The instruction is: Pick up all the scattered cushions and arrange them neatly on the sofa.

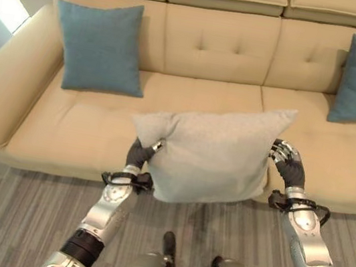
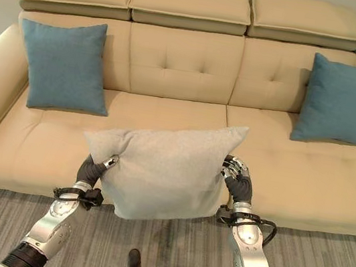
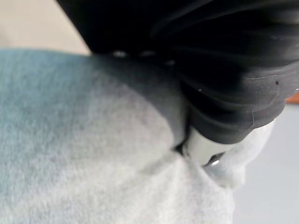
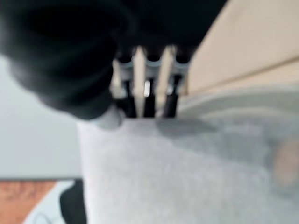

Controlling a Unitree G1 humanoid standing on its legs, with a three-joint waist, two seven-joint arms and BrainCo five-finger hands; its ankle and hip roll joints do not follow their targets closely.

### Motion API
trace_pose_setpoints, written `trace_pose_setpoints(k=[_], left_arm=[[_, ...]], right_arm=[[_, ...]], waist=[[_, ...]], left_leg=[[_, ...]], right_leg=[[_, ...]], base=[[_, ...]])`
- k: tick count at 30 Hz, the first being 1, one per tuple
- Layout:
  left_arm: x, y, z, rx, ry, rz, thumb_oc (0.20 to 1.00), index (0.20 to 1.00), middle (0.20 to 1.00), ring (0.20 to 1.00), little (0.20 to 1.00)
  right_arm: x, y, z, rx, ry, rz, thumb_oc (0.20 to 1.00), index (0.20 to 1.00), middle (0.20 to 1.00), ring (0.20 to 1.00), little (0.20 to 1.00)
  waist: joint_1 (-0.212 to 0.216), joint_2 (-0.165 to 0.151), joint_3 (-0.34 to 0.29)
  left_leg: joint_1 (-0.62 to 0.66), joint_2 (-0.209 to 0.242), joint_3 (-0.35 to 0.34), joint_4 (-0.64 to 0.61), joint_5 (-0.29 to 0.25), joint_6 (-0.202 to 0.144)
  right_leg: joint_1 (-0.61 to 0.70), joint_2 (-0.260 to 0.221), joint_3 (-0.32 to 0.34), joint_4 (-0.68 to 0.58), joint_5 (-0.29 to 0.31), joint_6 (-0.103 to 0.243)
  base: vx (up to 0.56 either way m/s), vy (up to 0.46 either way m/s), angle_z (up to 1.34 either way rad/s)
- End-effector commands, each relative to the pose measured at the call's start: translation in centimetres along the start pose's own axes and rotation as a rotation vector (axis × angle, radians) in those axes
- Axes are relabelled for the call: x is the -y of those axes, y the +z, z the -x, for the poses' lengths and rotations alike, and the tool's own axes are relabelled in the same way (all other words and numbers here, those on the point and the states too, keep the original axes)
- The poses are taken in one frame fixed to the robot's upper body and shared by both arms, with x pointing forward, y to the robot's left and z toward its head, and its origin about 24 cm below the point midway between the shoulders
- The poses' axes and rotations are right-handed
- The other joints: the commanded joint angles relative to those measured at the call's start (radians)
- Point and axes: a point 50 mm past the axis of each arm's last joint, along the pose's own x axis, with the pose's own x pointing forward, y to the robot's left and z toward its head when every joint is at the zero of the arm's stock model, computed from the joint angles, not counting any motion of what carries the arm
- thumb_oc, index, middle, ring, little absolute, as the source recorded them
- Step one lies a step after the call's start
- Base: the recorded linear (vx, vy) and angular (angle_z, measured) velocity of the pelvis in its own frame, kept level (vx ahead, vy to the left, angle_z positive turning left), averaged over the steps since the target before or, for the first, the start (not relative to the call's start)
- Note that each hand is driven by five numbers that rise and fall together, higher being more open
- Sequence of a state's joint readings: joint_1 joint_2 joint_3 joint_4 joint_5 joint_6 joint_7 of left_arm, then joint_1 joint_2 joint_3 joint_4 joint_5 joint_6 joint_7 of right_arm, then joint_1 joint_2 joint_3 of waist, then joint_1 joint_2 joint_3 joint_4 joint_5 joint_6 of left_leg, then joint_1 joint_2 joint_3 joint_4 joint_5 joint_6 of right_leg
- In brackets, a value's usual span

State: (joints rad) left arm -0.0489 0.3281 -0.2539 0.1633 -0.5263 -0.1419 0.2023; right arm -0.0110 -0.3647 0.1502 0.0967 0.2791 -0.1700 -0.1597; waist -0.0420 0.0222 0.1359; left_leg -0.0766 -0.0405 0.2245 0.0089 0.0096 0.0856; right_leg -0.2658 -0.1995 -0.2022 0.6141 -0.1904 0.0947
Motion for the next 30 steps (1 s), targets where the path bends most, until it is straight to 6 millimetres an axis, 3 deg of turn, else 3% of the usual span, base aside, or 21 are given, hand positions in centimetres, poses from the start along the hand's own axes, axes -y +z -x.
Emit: trace_pose_setpoints(k=[1,2,7,9,12,15,18,20,21,30], left_arm=[[2.5,5.9,-0.5,0.299,-0.148,0.048,0.2,0.2,0.2,0.2,0.2],[2.5,6.0,-0.5,0.304,-0.155,0.039,0.2,0.2,0.2,0.2,0.2],[2.5,5.8,-0.5,0.295,-0.156,0.033,0.2,0.2,0.2,0.2,0.2],[2.8,5.4,-0.4,0.283,-0.172,0.034,0.2,0.2,0.2,0.2,0.2],[3.4,5.4,-0.5,0.284,-0.2,0.066,0.2,0.2,0.2,0.2,0.2],[3.7,5.2,-0.5,0.272,-0.205,0.076,0.2,0.2,0.2,0.2,0.2],[3.9,5.1,-0.7,0.266,-0.2,0.072,0.2,0.2,0.2,0.2,0.2],[4.0,5.2,-0.7,0.271,-0.203,0.069,0.2,0.2,0.2,0.2,0.2],[4.0,5.3,-0.6,0.276,-0.191,0.074,0.2,0.2,0.2,0.2,0.2],[4.2,6.2,-1.1,0.31,-0.197,0.052,0.2,0.2,0.2,0.2,0.2]], right_arm=[[-1.6,4.4,-2.0,0.236,0.07,-0.019,0.2,0.2,0.2,0.2,0.2],[-1.9,4.7,-2.3,0.248,0.084,-0.024,0.2,0.2,0.2,0.2,0.2],[-1.6,4.5,-2.0,0.239,0.087,-0.001,0.2,0.2,0.2,0.2,0.2],[-1.2,4.1,-1.6,0.222,0.084,0.012,0.2,0.2,0.2,0.2,0.2],[-0.4,4.0,-1.4,0.221,0.056,0.015,0.2,0.2,0.2,0.2,0.2],[-0.1,4.1,-1.4,0.222,0.044,0.007,0.2,0.2,0.2,0.2,0.2],[-0.1,4.0,-1.5,0.215,0.041,0.004,0.2,0.2,0.2,0.2,0.2],[0.0,4.0,-1.5,0.213,0.04,0.009,0.2,0.2,0.2,0.2,0.2],[0.1,3.9,-1.4,0.21,0.036,0.025,0.2,0.2,0.2,0.2,0.2],[-0.1,5.1,-2.4,0.251,0.038,0.072,0.2,0.2,0.2,0.2,0.2]], waist=[[0.004,-0.029,-0.035],[0.003,-0.032,-0.032],[-0.021,-0.046,-0.035],[-0.029,-0.051,-0.044],[-0.038,-0.07,-0.052],[-0.03,-0.08,-0.049],[-0.029,-0.083,-0.056],[-0.026,-0.082,-0.059],[-0.012,-0.065,-0.059],[-0.009,-0.043,-0.081]], left_leg=[[-0.022,0.045,-0.006,0.064,-0.033,-0.061],[0.009,0.035,0.0,0.046,-0.047,-0.067],[0.065,0.02,-0.025,0.06,-0.094,-0.083],[0.057,0.026,-0.033,0.131,-0.089,-0.098],[-0.01,0.061,-0.023,0.299,-0.067,-0.138],[-0.049,0.072,-0.046,0.391,-0.055,-0.146],[-0.069,0.085,-0.071,0.281,-0.076,-0.131],[-0.065,0.092,-0.083,0.202,-0.058,-0.133],[-0.069,0.107,-0.134,0.073,0.022,-0.153],[0.013,0.075,-0.087,-0.005,0.008,-0.137]], right_leg=[[0.071,0.128,0.082,-0.295,0.152,0.007],[0.047,0.127,0.049,-0.396,0.176,0.004],[0.042,0.133,0.017,-0.538,0.243,0.018],[0.082,0.144,0.056,-0.554,0.244,0.006],[0.133,0.143,0.042,-0.6,0.253,-0.015],[0.179,0.154,0.027,-0.625,0.24,-0.035],[0.199,0.147,0.034,-0.642,0.23,-0.024],[0.208,0.145,0.04,-0.648,0.227,-0.018],[0.218,0.156,0.052,-0.635,0.208,-0.014],[0.246,0.12,0.057,-0.631,0.195,0.0]], base=[[0.25,0.024,0.16],[0.19,-0.002,0.2],[0.23,-0.065,0.02],[0.26,-0.131,0.27],[0.16,-0.167,0.51],[0.13,-0.124,0.24],[0.11,0.008,0.04],[0.15,0.078,-0.12],[0.13,0.085,-0.25],[0.12,0.119,-0.25]])
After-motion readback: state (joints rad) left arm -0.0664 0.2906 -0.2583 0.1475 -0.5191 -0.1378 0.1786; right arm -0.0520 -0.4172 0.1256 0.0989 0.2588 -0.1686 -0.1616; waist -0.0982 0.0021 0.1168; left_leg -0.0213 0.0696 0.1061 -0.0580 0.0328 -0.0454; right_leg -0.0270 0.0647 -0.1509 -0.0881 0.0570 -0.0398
